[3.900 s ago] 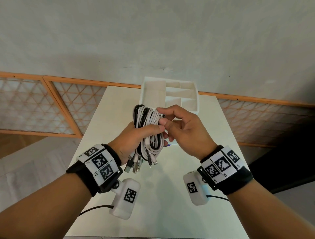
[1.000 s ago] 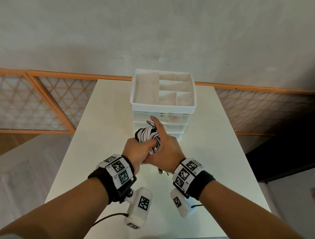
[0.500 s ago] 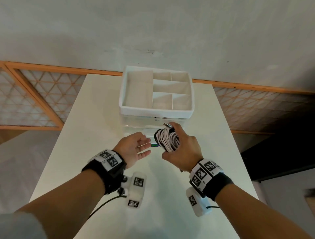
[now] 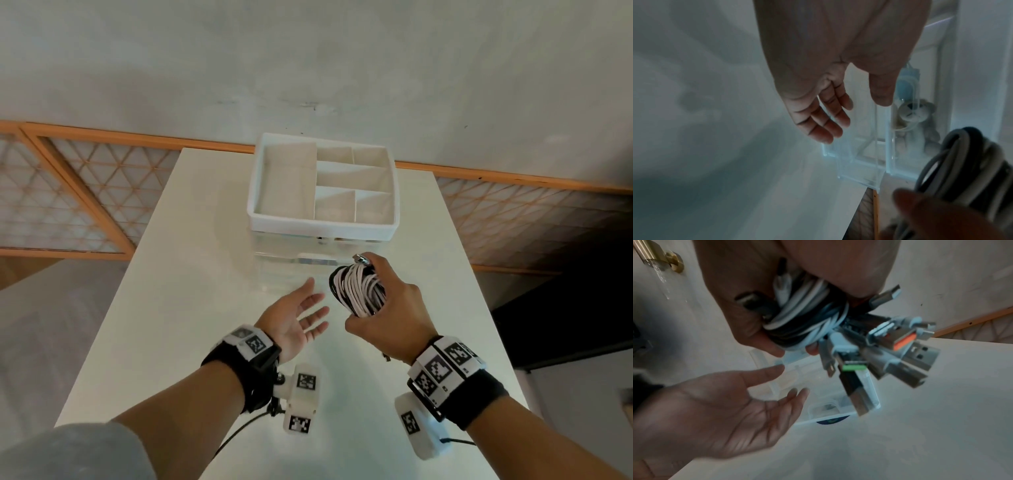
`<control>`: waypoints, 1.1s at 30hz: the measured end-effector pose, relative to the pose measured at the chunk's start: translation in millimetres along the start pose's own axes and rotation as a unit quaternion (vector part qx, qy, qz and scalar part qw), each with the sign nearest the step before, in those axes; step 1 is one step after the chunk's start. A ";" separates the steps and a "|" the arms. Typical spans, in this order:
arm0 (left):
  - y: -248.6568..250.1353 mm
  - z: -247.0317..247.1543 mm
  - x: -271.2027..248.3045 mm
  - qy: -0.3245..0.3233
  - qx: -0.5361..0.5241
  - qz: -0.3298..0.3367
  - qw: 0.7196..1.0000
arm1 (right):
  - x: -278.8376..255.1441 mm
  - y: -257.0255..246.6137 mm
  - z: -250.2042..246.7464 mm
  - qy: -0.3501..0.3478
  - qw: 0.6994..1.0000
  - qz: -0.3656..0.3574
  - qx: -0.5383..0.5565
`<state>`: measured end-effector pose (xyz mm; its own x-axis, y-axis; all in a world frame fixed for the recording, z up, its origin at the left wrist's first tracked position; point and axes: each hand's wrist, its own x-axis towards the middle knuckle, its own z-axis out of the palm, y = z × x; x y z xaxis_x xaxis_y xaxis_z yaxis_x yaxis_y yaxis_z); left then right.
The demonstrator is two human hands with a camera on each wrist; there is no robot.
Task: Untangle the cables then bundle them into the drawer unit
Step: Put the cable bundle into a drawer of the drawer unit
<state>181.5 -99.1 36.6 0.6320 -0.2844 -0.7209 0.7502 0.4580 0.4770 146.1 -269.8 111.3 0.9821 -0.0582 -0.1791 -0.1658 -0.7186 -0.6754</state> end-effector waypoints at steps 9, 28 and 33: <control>18.1 -21.5 -67.3 0.014 0.444 0.104 0.890 | 15.3 -30.2 -3.7 -0.043 0.992 -0.079 -0.091; 44.5 -21.9 -44.1 0.055 0.587 0.346 0.730 | 69.1 -56.9 50.2 -0.181 0.879 -0.150 -0.415; 34.0 -15.8 -25.1 0.109 0.614 0.355 0.697 | 74.5 -43.7 47.9 -0.191 0.906 -0.122 -0.357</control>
<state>188.0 -63.1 63.0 0.9842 -0.1582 -0.0792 -0.0516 -0.6853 0.7264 222.2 -209.5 93.2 0.8568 0.3085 -0.4132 0.2861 -0.9511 -0.1167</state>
